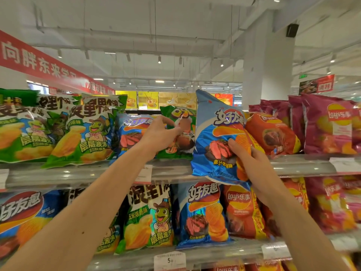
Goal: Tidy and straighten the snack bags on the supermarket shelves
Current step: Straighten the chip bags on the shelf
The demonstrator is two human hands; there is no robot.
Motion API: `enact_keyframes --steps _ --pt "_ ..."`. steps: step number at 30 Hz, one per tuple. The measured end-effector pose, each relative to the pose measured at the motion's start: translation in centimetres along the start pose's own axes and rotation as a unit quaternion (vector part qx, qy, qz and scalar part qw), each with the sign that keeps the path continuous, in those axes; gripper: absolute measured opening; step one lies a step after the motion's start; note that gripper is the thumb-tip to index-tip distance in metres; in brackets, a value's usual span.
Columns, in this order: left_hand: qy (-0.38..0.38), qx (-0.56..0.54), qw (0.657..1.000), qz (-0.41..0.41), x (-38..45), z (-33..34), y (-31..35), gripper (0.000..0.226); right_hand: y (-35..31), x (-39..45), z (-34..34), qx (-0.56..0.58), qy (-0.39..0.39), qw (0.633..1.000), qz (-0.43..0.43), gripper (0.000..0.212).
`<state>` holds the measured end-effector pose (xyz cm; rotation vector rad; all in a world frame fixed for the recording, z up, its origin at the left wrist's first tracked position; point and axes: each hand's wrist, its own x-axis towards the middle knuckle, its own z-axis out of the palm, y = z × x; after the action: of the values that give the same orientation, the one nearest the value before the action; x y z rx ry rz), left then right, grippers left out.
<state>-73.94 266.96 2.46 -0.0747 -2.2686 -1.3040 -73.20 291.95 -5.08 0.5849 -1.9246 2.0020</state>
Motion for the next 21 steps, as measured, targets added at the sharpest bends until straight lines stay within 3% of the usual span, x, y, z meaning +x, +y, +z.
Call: enact_keyframes --steps 3,5,7,13,21 --pt "-0.031 -0.057 0.997 -0.044 0.4 -0.3 0.4 0.038 -0.2 -0.1 0.0 -0.003 0.000 1.000 -0.001 0.067" --pt "-0.027 -0.070 0.997 -0.025 0.5 0.0 0.4 0.031 -0.1 0.0 -0.1 -0.001 0.004 1.000 0.003 0.081" --pt "-0.013 -0.085 0.996 0.002 0.4 0.3 0.3 0.042 -0.1 0.0 -0.2 0.002 0.006 1.000 0.010 0.088" --pt "0.032 -0.071 0.993 0.092 0.3 0.9 0.4 0.066 -0.2 -0.2 -0.4 0.013 0.004 1.000 0.003 0.064" --pt "0.097 -0.055 0.982 0.152 -1.3 -4.5 0.4 0.069 -2.2 1.0 1.0 -0.006 0.018 0.998 -0.062 0.054"
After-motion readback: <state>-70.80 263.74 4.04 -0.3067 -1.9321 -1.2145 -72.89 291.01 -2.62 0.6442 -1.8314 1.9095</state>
